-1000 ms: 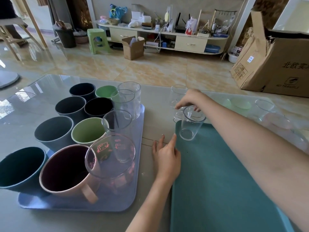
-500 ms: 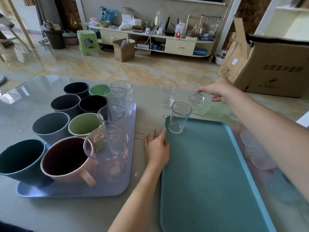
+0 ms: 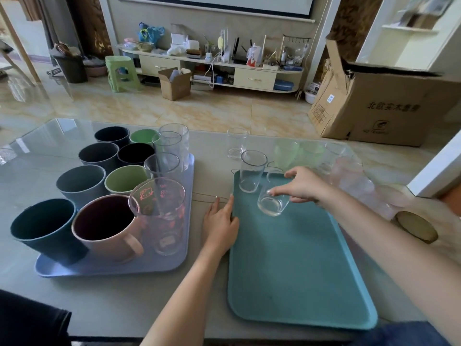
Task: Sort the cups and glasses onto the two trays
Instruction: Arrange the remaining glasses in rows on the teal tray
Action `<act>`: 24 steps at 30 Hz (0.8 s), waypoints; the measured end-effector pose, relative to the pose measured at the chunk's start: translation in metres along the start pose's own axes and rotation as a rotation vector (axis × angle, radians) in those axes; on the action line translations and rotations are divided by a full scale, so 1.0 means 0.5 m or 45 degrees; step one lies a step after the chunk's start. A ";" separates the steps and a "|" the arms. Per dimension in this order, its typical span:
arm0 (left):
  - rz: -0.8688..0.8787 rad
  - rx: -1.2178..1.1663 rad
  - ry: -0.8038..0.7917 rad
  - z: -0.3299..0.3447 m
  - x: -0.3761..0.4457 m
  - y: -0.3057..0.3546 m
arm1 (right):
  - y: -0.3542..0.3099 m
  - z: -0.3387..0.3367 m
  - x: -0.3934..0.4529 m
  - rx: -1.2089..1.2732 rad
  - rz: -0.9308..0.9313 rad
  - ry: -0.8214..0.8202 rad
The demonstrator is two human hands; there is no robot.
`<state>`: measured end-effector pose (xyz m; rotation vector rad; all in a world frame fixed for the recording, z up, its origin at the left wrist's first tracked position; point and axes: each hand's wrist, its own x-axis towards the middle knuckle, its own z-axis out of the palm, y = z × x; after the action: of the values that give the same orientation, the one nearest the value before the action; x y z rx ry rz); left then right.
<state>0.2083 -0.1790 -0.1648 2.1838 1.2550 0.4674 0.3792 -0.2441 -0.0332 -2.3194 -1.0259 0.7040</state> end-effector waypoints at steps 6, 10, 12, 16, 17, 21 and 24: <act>0.046 0.018 0.039 -0.008 -0.009 0.009 | -0.027 0.064 -0.006 -0.141 -0.154 0.054; 0.035 0.032 0.041 -0.004 -0.005 0.004 | -0.031 0.096 -0.009 -0.197 -0.178 0.033; 0.034 0.029 0.047 -0.002 -0.003 0.002 | -0.029 0.109 -0.010 -0.208 -0.192 0.064; 0.092 0.022 0.063 0.009 0.000 -0.004 | -0.028 0.118 -0.010 -0.179 -0.205 0.113; 0.090 0.019 0.065 0.011 0.000 -0.005 | -0.028 0.119 -0.009 -0.178 -0.213 0.112; 0.084 0.028 0.095 0.010 -0.001 0.003 | -0.025 0.113 -0.005 -0.175 -0.220 0.046; 0.059 0.032 0.089 0.009 -0.003 0.013 | -0.022 0.089 0.000 -0.065 -0.174 -0.120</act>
<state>0.2141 -0.1843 -0.1641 2.2393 1.2553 0.5537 0.3454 -0.2270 -0.0595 -2.2510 -1.2453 0.7469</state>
